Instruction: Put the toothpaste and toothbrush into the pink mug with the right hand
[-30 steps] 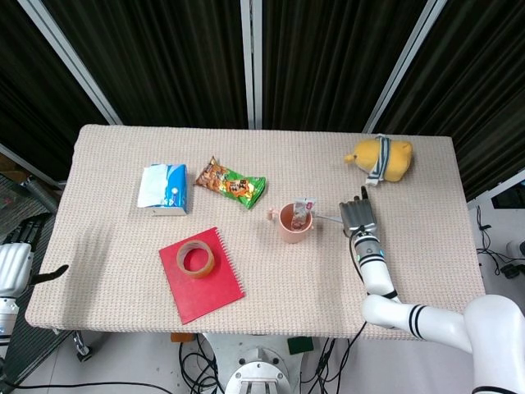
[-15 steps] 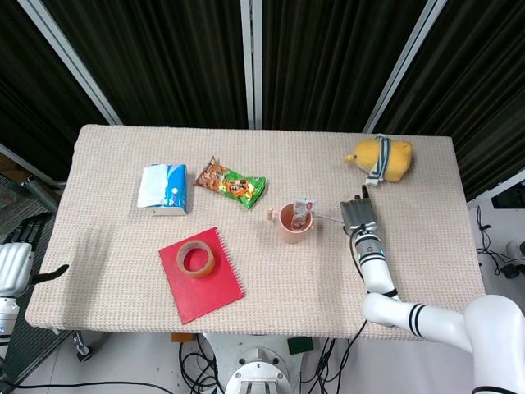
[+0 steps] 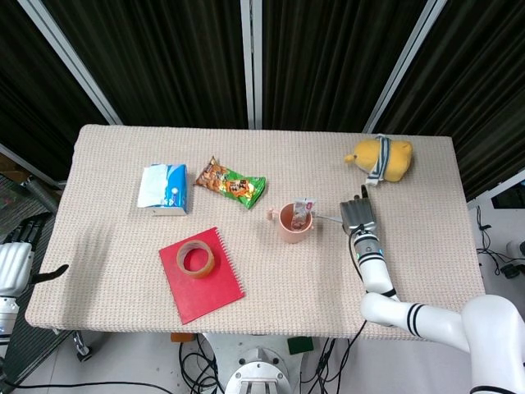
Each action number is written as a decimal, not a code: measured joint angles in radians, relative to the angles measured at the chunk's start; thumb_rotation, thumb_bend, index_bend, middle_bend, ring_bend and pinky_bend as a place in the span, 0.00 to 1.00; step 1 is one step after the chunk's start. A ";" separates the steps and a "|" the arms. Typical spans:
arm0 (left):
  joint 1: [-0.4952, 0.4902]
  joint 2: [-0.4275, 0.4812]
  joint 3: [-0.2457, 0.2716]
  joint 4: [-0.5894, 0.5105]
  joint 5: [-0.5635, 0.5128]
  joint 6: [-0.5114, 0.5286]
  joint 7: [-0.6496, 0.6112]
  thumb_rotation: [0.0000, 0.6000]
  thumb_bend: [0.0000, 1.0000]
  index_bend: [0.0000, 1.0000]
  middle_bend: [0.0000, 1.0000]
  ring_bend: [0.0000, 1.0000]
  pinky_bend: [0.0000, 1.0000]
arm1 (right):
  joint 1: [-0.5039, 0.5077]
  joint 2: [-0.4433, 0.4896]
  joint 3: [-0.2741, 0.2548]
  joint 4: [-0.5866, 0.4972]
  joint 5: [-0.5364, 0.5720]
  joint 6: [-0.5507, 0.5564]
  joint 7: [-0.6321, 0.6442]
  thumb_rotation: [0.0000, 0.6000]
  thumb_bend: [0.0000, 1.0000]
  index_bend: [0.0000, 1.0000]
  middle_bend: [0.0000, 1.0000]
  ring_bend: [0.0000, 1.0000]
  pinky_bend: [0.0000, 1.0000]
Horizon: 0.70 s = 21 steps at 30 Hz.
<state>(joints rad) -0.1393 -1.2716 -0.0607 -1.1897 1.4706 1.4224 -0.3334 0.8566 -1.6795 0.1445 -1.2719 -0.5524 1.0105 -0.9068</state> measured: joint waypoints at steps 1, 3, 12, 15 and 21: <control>0.000 0.000 0.000 0.000 0.000 0.000 0.000 1.00 0.08 0.10 0.11 0.10 0.22 | 0.000 -0.001 0.000 0.002 0.001 0.000 0.000 1.00 0.74 0.56 0.54 0.28 0.08; 0.001 0.000 0.000 0.001 0.000 0.000 0.001 1.00 0.08 0.10 0.11 0.10 0.22 | 0.000 -0.003 0.000 0.005 0.005 -0.003 -0.002 1.00 0.74 0.56 0.54 0.28 0.08; -0.001 0.001 -0.001 0.002 -0.001 -0.002 -0.002 1.00 0.08 0.10 0.11 0.10 0.22 | 0.001 -0.014 0.002 0.020 0.000 -0.010 0.000 1.00 0.74 0.57 0.55 0.28 0.08; 0.000 0.003 -0.001 0.001 -0.002 -0.003 -0.002 1.00 0.08 0.10 0.11 0.10 0.22 | 0.001 -0.018 0.001 0.026 -0.006 -0.010 0.001 1.00 0.74 0.58 0.57 0.29 0.08; 0.000 0.004 0.000 0.001 -0.002 -0.005 -0.003 1.00 0.07 0.10 0.11 0.10 0.22 | -0.002 -0.025 -0.001 0.037 -0.019 -0.005 0.002 1.00 0.74 0.62 0.60 0.31 0.08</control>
<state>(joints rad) -0.1396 -1.2681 -0.0609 -1.1887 1.4684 1.4178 -0.3364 0.8547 -1.7040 0.1432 -1.2348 -0.5719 1.0050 -0.9049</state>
